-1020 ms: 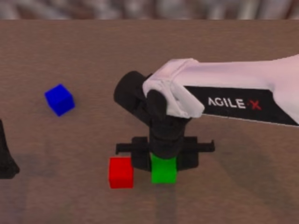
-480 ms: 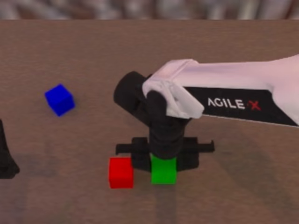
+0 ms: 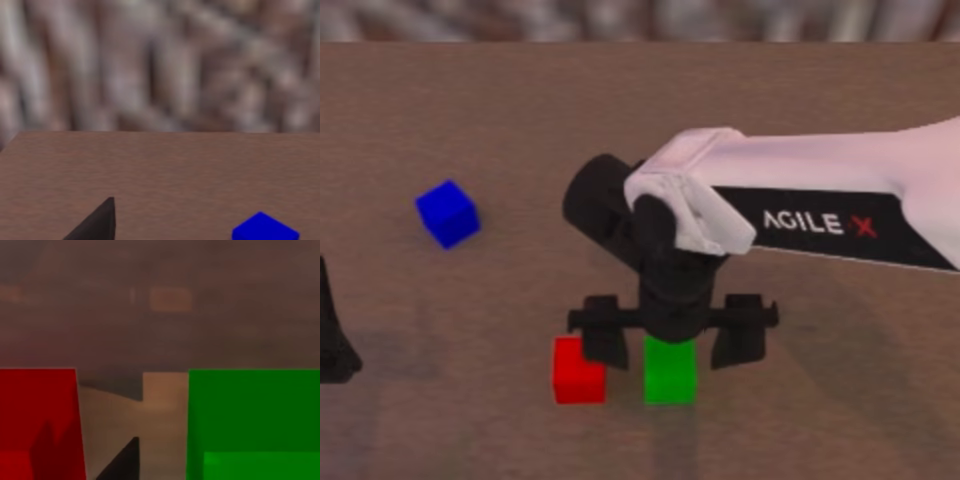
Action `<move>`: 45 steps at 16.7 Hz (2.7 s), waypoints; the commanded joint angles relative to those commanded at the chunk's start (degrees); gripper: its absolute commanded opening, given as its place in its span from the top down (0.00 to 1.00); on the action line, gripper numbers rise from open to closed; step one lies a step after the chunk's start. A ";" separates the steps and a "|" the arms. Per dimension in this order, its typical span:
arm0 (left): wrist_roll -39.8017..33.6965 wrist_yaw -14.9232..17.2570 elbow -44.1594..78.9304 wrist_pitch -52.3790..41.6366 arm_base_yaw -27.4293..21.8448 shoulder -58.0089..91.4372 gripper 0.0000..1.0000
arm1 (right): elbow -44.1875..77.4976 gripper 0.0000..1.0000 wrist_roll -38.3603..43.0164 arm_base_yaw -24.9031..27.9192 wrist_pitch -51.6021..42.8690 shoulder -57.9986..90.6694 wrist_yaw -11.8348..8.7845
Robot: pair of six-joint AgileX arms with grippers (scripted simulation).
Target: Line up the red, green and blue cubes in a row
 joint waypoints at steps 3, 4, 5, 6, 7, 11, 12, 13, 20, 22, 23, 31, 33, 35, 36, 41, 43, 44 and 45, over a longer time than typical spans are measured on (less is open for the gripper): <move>0.00 0.00 0.00 0.00 0.00 0.00 0.00 | 0.00 0.00 0.00 0.00 0.00 0.00 0.00; 0.00 0.00 0.00 0.00 0.00 0.00 0.00 | 0.00 0.00 0.00 0.00 0.00 0.00 0.00; 0.00 0.00 0.00 0.00 0.00 0.00 0.00 | 0.00 0.00 0.00 0.00 0.00 0.00 0.00; 0.00 0.00 0.00 0.00 0.00 0.00 0.00 | 0.00 0.00 0.00 0.00 0.00 0.00 0.00; 0.00 0.00 0.00 0.00 0.00 0.00 0.00 | 0.01 0.00 0.00 -0.14 -0.01 -0.04 0.00; 0.00 0.00 0.00 0.00 0.00 0.00 0.00 | 3.34 0.00 0.00 0.25 -4.20 -1.24 -0.01; 0.00 0.00 0.00 0.00 0.00 0.00 0.00 | 4.77 0.00 0.01 0.32 -6.43 -1.88 -0.01; 0.00 0.00 0.00 0.00 0.00 0.00 0.00 | 6.25 0.00 0.06 0.38 -8.82 -2.50 0.00; 0.00 0.00 0.00 0.00 0.00 0.00 0.00 | 9.65 0.00 0.01 0.18 -13.84 -4.04 -0.03; 0.21 -0.01 0.53 -0.38 -0.03 0.52 0.00 | 9.21 0.00 -0.23 -0.07 -13.53 -4.60 0.08; 0.63 -0.02 1.57 -1.12 -0.10 1.56 0.00 | 8.29 0.00 -0.73 -0.59 -12.90 -5.75 0.29; 10.66 0.22 29.06 -18.72 -2.29 30.18 0.00 | -14.52 0.00 -12.70 -11.70 0.96 -32.55 3.28; 14.43 0.22 39.50 -25.47 -3.09 42.73 0.00 | -23.32 0.00 -17.11 -15.82 6.24 -42.52 3.80; 18.37 0.14 50.26 -32.65 -3.91 56.58 0.00 | -32.67 0.00 -21.70 -20.20 11.94 -53.11 4.07; 20.43 0.07 55.82 -36.43 -4.32 63.90 0.00 | -37.44 0.00 -24.00 -22.44 14.91 -58.55 4.10; 29.68 -0.28 80.73 -53.57 -6.20 96.73 0.00 | -60.51 0.00 -34.94 -33.45 30.32 -85.88 3.17; 32.86 -0.32 89.68 -59.33 -6.84 107.26 0.00 | -68.64 0.00 -38.78 -37.40 36.31 -96.17 2.38; 34.33 -0.30 93.93 -61.95 -7.14 111.90 0.00 | -72.32 0.00 -40.53 -39.21 39.17 -101.00 1.94; 35.61 -0.26 97.67 -64.16 -7.39 115.77 0.00 | -75.70 0.00 -42.15 -40.89 41.89 -105.55 1.47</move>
